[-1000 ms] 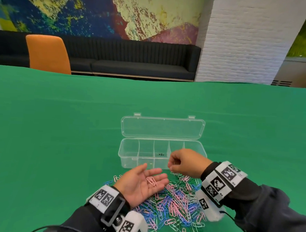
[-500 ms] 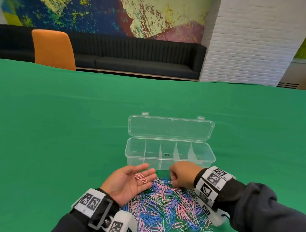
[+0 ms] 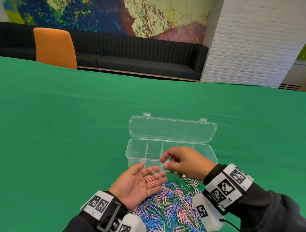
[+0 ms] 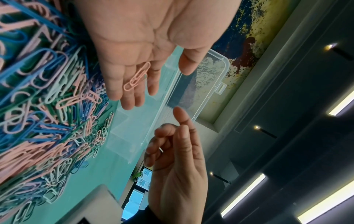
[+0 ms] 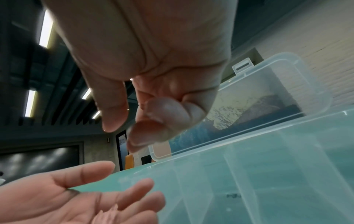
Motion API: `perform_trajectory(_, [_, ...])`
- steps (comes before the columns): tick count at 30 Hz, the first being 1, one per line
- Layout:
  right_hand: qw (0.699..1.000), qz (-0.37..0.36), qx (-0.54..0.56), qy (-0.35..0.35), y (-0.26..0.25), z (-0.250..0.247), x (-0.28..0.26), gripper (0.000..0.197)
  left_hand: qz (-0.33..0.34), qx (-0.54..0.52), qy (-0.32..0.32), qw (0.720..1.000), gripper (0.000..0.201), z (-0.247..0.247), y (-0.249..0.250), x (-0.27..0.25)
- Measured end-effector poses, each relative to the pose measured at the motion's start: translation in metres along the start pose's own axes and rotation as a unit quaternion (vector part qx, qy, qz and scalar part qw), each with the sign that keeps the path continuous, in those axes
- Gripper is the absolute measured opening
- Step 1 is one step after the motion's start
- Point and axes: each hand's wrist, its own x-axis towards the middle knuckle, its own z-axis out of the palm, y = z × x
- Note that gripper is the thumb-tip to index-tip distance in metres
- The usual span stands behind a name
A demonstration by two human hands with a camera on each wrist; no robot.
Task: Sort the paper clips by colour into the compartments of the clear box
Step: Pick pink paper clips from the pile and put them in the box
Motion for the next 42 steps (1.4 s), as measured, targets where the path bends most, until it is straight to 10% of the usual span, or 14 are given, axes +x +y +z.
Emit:
perform_trajectory(12, [0.998,0.06,-0.028,-0.017,0.033,0.0,-0.023,0.012,0.132,0.061,-0.016,0.989,0.043,0.021,0.062,-0.015])
perform_trajectory(18, [0.99,0.064,-0.111,-0.059,0.036,-0.003,-0.025,0.014,0.229,0.371,0.052,0.898,0.042,0.029,0.076,-0.011])
perform_trajectory(30, [0.935,0.118,-0.316,-0.107,0.041,0.037,-0.003,0.012,0.125,0.185,-0.007,0.975,0.036,0.013,0.031,-0.02])
perform_trajectory(39, [1.0,0.026,-0.003,0.016,0.017,-0.01,-0.019,0.01,0.017,0.094,0.032,0.995,0.037,0.018,-0.007,-0.004])
perform_trajectory(42, [0.997,0.05,-0.052,0.029,0.02,-0.022,-0.02,0.006,-0.01,0.036,0.015,0.999,0.041,0.026,-0.015,-0.001])
